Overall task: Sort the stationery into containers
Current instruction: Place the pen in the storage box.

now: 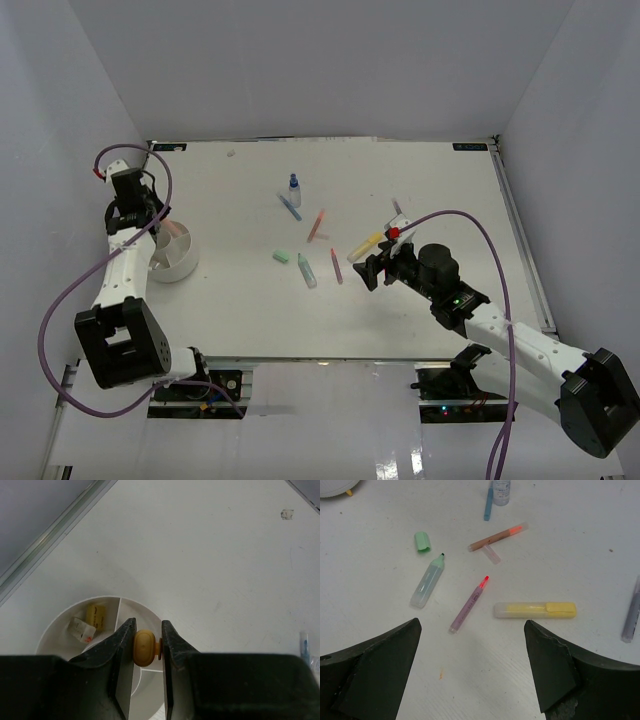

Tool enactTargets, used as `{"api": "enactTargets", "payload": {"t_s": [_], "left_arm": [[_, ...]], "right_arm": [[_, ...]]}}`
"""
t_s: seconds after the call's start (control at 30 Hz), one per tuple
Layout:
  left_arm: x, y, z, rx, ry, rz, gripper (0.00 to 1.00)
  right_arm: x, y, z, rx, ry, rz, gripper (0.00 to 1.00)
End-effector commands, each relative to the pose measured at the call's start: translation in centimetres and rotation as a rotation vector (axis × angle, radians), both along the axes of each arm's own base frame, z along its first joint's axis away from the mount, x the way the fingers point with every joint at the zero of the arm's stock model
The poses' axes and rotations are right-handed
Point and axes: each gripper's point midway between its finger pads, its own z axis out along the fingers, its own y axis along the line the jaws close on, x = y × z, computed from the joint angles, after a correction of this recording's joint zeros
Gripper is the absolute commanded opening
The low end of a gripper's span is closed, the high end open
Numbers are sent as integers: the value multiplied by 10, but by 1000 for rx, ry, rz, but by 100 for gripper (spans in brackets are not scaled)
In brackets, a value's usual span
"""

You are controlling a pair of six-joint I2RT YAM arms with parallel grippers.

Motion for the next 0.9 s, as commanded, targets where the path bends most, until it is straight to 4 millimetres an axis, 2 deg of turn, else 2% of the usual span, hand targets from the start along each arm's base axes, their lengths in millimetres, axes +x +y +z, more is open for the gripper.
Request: {"api": "enactTargets", "payload": {"t_s": [0.0, 0.2, 0.37, 0.7, 0.87], "left_arm": [[1, 7, 4, 18, -26, 21, 15], [4, 6, -17, -2, 8, 15, 29], [6, 10, -31, -19, 25, 17, 32], [7, 19, -27, -10, -21, 39, 33], [7, 19, -30, -9, -15, 36, 38]], "right_arm": [[4, -1, 10, 23, -42, -15, 90], [5, -1, 8, 18, -38, -21, 90], [5, -1, 6, 11, -33, -22, 90], [6, -1, 3, 6, -28, -25, 90], [7, -2, 2, 5, -26, -29, 90]]}}
